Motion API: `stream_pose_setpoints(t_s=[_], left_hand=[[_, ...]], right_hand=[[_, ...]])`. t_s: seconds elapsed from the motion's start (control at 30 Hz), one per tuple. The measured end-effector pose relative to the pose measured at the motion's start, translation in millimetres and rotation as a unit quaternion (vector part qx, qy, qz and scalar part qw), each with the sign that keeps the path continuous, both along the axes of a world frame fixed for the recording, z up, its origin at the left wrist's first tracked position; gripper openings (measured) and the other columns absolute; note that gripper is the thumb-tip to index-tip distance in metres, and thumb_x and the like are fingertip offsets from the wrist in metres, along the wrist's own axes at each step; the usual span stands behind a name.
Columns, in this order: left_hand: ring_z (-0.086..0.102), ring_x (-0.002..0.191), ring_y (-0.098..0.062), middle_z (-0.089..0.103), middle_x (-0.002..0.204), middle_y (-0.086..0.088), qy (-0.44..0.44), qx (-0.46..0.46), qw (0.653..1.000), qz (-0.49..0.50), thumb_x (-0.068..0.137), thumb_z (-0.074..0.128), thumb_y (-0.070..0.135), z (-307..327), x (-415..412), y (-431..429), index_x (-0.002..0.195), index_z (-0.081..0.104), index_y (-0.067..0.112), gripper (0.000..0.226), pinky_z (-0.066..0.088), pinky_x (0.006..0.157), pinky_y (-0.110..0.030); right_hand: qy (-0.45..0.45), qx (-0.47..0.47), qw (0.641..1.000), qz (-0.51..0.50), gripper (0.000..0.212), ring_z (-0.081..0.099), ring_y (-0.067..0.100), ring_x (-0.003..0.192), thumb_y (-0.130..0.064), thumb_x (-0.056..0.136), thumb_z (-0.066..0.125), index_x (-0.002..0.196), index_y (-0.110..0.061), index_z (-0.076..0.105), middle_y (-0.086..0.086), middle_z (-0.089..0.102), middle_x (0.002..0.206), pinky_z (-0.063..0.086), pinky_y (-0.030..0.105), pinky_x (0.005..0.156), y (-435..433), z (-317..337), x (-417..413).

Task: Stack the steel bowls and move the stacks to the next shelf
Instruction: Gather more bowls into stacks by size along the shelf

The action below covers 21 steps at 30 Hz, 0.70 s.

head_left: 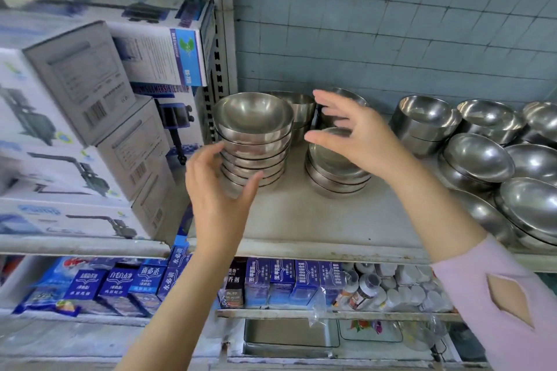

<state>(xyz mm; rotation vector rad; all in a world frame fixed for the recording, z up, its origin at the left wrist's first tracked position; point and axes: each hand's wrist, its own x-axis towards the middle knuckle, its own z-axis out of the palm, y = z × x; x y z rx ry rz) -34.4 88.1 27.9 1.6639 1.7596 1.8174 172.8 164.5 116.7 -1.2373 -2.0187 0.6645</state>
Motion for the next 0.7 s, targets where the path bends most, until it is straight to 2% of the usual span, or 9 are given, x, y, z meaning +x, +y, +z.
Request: stream_pose_setpoints(t_s=[0.07, 0.13, 0.2, 0.27, 0.33, 0.43, 0.5, 0.6, 0.7], left_hand=[[0.033, 0.135, -0.029, 0.033, 0.147, -0.011, -0.012, -0.051, 0.999, 0.002, 0.069, 0.08, 0.043, 5.6, -14.9, 18.2, 0.143, 0.03, 0.007, 0.096, 0.03, 0.112, -0.044], [0.022, 0.144, -0.025, 0.024, 0.155, -0.01, -0.026, -0.113, 0.993, -0.038, 0.063, 0.079, 0.056, 9.1, -22.3, 34.3, 0.149, 0.02, 0.01, 0.115, 0.023, 0.117, -0.047], [0.034, 0.138, -0.014, 0.039, 0.148, -0.001, -0.037, -0.121, 0.988, -0.088, 0.061, 0.08, 0.058, 9.5, -28.8, 44.7, 0.147, 0.029, 0.018, 0.108, 0.031, 0.114, -0.041], [0.044, 0.126, 0.002, 0.051, 0.136, 0.009, -0.046, -0.115, 0.985, -0.12, 0.066, 0.081, 0.048, 9.9, -31.5, 48.2, 0.139, 0.038, 0.024, 0.088, 0.036, 0.108, -0.022], [0.043, 0.117, 0.017, 0.052, 0.13, 0.015, -0.048, -0.104, 0.984, -0.136, 0.071, 0.082, 0.035, 11.1, -32.1, 46.9, 0.137, 0.04, 0.027, 0.079, 0.032, 0.096, -0.002], [0.041, 0.114, 0.023, 0.05, 0.129, 0.018, -0.053, -0.105, 0.982, -0.144, 0.073, 0.082, 0.028, 12.4, -32.7, 43.3, 0.139, 0.038, 0.025, 0.08, 0.029, 0.09, 0.003], [0.037, 0.123, 0.018, 0.046, 0.137, 0.015, -0.049, -0.121, 0.981, -0.144, 0.073, 0.081, 0.032, 15.6, -32.0, 40.3, 0.144, 0.032, 0.02, 0.087, 0.03, 0.102, -0.005], [0.018, 0.144, -0.01, 0.023, 0.157, -0.003, -0.022, -0.139, 0.987, -0.082, 0.071, 0.08, 0.041, 18.4, -28.0, 25.1, 0.152, 0.015, 0.013, 0.107, 0.019, 0.119, -0.035], [0.04, 0.129, -0.015, 0.045, 0.137, -0.002, 0.044, -0.012, 0.998, -0.047, 0.076, 0.078, 0.029, 14.3, -17.2, -6.6, 0.137, 0.04, 0.011, 0.074, 0.034, 0.109, -0.035]], right_hand=[[-0.026, -0.032, 0.999, 0.026, 0.1, 0.039, 0.003, 0.139, -0.061, 0.069, 0.076, 0.153, -0.034, 0.03, -0.013, 0.038, 0.156, 0.038, 0.032, 0.113, 11.7, 6.1, -25.3], [-0.07, -0.065, 0.995, 0.04, 0.118, 0.03, 0.009, 0.146, -0.073, 0.058, 0.072, 0.156, -0.033, 0.019, -0.01, 0.028, 0.161, 0.032, 0.039, 0.118, 21.3, 9.6, -43.2], [-0.107, -0.077, 0.99, 0.047, 0.12, 0.027, 0.012, 0.148, -0.072, 0.06, 0.074, 0.158, -0.03, 0.017, -0.007, 0.025, 0.163, 0.027, 0.039, 0.12, 28.0, 10.1, -53.4], [-0.098, -0.076, 0.991, 0.041, 0.113, 0.032, 0.012, 0.145, -0.062, 0.065, 0.08, 0.157, -0.026, 0.023, -0.007, 0.032, 0.16, 0.03, 0.034, 0.119, 31.9, 8.5, -57.2], [-0.077, -0.064, 0.994, 0.034, 0.113, 0.041, 0.01, 0.14, -0.058, 0.063, 0.083, 0.156, -0.024, 0.028, -0.008, 0.04, 0.156, 0.034, 0.03, 0.115, 32.1, 6.9, -56.1], [-0.071, -0.032, 0.997, 0.023, 0.113, 0.042, 0.008, 0.139, -0.057, 0.062, 0.084, 0.155, -0.023, 0.03, -0.009, 0.04, 0.156, 0.033, 0.023, 0.111, 28.1, 5.4, -54.0], [-0.045, -0.019, 0.999, 0.011, 0.116, 0.044, 0.007, 0.138, -0.062, 0.057, 0.084, 0.154, -0.024, 0.033, -0.009, 0.041, 0.155, 0.034, 0.028, 0.114, 24.6, 6.3, -49.6], [0.062, -0.02, 0.997, -0.035, 0.127, 0.054, 0.002, 0.128, -0.073, 0.041, 0.084, 0.15, -0.025, 0.04, -0.014, 0.052, 0.144, 0.044, 0.032, 0.11, 17.8, 7.4, -27.4], [0.155, -0.019, 0.983, -0.097, 0.117, 0.061, -0.001, 0.117, -0.06, 0.045, 0.09, 0.147, -0.024, 0.045, -0.013, 0.06, 0.135, 0.048, 0.031, 0.105, 8.2, 4.5, 14.8]])
